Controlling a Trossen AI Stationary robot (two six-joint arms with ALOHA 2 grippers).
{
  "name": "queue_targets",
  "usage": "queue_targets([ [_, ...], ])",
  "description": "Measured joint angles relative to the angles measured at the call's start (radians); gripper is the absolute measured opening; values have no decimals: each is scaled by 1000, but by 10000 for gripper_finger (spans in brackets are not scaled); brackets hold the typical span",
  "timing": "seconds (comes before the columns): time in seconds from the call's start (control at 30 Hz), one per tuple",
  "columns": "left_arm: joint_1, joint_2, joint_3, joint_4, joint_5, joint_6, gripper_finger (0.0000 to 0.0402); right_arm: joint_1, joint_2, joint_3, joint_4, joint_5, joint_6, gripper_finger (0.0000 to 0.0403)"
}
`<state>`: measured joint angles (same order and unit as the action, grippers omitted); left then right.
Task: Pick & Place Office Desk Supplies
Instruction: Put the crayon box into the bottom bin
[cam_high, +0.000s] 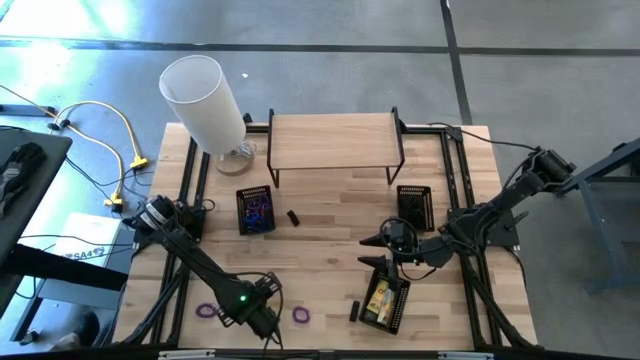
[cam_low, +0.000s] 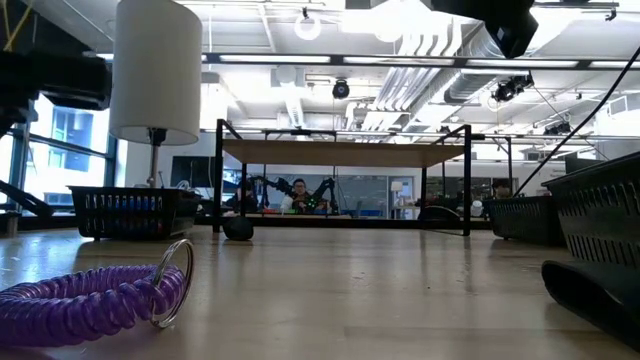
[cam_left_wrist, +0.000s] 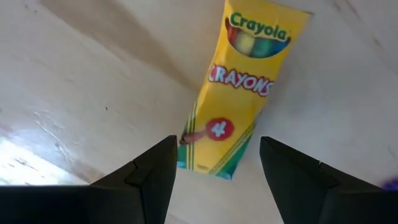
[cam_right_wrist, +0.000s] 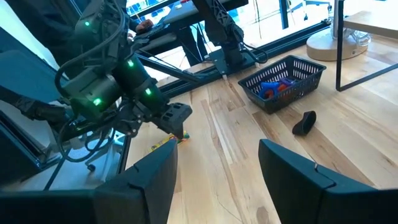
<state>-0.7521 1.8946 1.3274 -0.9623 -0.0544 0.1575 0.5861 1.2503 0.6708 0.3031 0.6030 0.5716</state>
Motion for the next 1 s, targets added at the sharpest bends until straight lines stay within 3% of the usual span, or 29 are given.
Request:
queue_targets([
  [0.4, 7, 0, -52, 114, 47, 70, 220, 0, 38, 0, 1, 1, 4, 213],
  [0.63, 36, -2, -65, 118, 116, -12, 218, 0, 109, 0, 51, -20, -2, 213],
  [1.0, 55, -2, -70, 183, 133, 14, 136, 0, 183, 0, 204, -168, -98, 213],
])
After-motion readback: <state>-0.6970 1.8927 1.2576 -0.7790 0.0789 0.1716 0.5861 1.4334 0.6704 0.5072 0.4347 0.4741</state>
